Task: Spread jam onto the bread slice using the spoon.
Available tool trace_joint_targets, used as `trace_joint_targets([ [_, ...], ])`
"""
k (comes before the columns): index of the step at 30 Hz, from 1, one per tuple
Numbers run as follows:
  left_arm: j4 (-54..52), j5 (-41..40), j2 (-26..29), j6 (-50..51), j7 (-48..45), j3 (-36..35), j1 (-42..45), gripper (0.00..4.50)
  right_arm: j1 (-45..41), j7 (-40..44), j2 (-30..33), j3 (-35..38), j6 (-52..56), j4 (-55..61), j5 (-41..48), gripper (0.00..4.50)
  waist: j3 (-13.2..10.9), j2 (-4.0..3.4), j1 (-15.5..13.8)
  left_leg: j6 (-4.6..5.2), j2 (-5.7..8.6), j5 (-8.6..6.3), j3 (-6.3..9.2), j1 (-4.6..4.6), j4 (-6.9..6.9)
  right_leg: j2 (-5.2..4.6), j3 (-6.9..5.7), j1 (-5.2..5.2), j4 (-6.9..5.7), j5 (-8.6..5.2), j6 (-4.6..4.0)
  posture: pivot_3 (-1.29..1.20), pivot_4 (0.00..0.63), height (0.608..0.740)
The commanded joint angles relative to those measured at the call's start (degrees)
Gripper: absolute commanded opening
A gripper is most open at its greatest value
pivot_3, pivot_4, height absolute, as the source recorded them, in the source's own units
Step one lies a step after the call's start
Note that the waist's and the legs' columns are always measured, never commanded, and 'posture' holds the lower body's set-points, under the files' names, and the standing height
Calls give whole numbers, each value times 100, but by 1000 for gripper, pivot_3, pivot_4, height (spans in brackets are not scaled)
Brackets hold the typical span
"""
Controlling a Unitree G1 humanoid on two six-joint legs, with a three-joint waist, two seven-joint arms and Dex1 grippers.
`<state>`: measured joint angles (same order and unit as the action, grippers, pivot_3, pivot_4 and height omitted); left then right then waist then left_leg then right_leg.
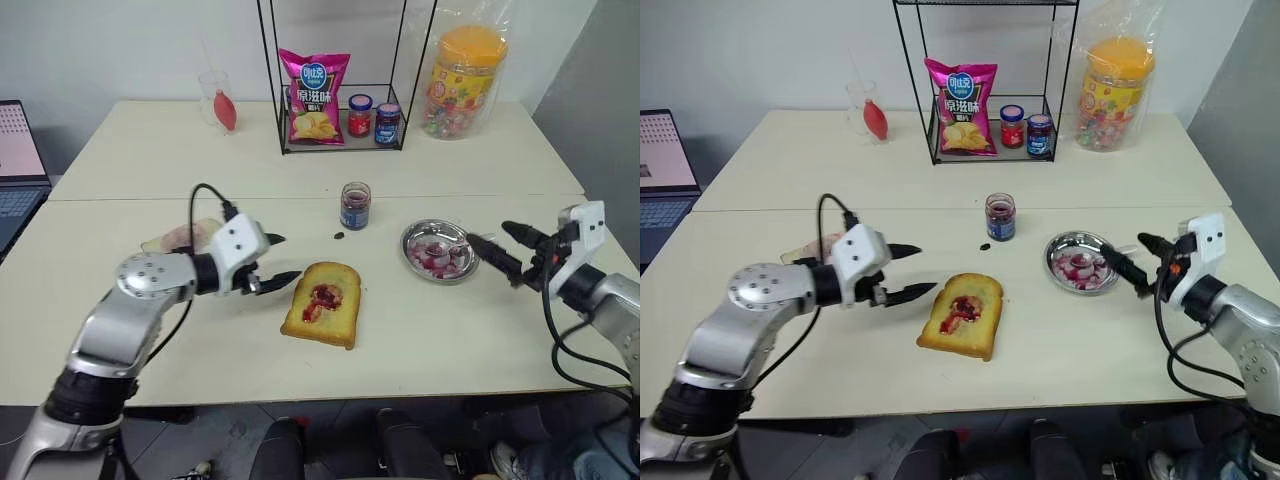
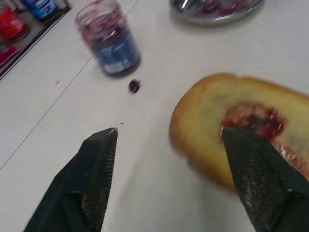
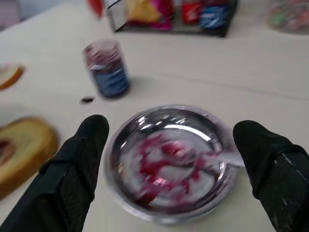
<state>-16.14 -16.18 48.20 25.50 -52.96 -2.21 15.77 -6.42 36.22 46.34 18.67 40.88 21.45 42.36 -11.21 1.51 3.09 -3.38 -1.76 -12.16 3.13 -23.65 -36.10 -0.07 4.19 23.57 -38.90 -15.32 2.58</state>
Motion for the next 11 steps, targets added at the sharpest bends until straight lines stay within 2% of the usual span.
trace_joint_targets([
  [1, -170, -275, 296, -106, -213, -773, -494, 3738, 255, 732, 518, 221, 43, 466, 161, 4500, 0, 3, -1, 0, -2, 0, 1, 10, 2, 0, -3, -7, 1, -3, -4, 0, 150, 740],
  [4, -194, -171, 520, -115, -255, -1195, -1051, 3738, 688, 1439, 938, 376, -50, 748, 162, 4500, -1, 4, -20, 0, -2, 0, 2, 12, 1, 0, -5, -10, 0, -3, -4, 0, 150, 740],
  [7, -196, -66, 615, -363, -294, -1568, -1595, 3738, 1017, 1949, 1215, 439, -529, 803, -196, 4500, -3, 11, -36, 0, -3, -1, 2, 14, 4, -1, -6, -11, 1, -8, -4, 0, 150, 740],
  [11, -225, -232, 417, -428, -191, -1634, -1641, 3738, 942, 2167, 1261, 346, -799, 681, -368, 4500, -3, 11, -43, -1, -2, 0, -1, 25, 0, -6, -5, -22, 2, -17, -19, 0, 150, 740],
])
